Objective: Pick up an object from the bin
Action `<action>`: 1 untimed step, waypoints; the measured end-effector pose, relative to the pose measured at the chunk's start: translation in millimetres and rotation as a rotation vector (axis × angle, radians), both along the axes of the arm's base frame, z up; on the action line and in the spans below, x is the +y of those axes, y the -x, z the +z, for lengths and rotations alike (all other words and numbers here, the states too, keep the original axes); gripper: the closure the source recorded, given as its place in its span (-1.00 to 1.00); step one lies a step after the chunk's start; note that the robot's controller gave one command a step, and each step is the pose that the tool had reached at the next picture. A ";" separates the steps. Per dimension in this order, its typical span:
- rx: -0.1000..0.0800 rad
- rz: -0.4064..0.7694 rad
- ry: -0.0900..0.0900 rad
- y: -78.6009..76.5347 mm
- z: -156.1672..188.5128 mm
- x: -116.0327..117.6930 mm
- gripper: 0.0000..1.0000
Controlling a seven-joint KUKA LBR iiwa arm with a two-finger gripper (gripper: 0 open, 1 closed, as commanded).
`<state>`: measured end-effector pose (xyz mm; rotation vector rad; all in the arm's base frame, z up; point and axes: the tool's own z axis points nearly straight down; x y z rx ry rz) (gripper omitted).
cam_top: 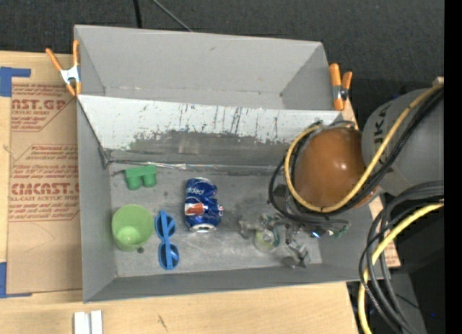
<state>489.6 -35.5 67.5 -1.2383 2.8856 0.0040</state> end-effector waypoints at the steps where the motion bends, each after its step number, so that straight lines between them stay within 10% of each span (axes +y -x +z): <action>1: 0.001 -0.003 0.001 -0.2 1.8 -0.6 1.00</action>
Offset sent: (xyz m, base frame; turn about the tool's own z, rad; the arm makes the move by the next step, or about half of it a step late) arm 0.0000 0.0000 0.0000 0.0000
